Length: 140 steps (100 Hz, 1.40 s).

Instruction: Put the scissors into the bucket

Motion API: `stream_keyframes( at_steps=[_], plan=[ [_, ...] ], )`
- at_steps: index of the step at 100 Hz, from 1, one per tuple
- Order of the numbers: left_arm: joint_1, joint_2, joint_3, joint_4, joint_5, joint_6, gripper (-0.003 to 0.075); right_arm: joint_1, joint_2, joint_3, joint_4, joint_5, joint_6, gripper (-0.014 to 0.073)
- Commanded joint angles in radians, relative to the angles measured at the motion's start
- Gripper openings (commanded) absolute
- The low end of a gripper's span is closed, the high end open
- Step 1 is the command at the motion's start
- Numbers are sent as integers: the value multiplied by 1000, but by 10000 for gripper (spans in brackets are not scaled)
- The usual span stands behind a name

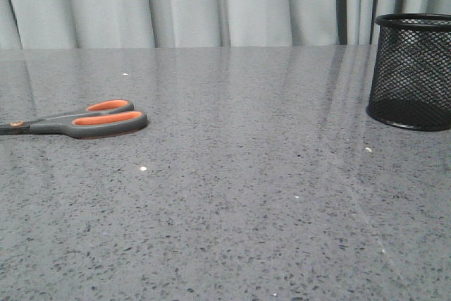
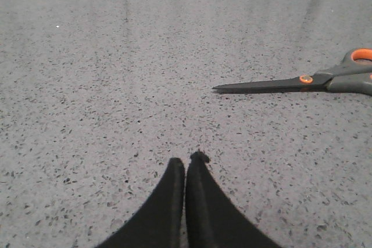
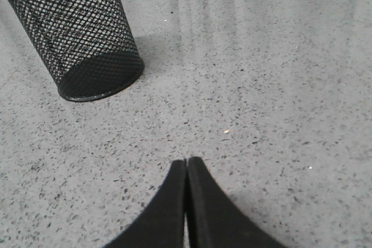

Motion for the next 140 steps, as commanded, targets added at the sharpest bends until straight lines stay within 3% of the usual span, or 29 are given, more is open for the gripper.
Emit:
stream_keyframes(
  at_steps=[1,102,118,128,140],
  plan=[
    [2,-27,39,0,-51,-10,-20,-4,-17,5,-14,-21,-4,-66],
    [2,-27,39,11,-53,-8,-20,-4,-17,5,-18,-15,-4,-66],
    [2,-27,39,28,-73,-8,-20,-4,-17,5,-38,-119,-4,-66],
    [2,-27,39,-95,-145,-8,-20,-4,-17,5,-30,-274,-4,-66],
    [2,-27,39,-474,-263,-8,-20,-4,-17,5,-17,-464,-4,-66]
  ],
)
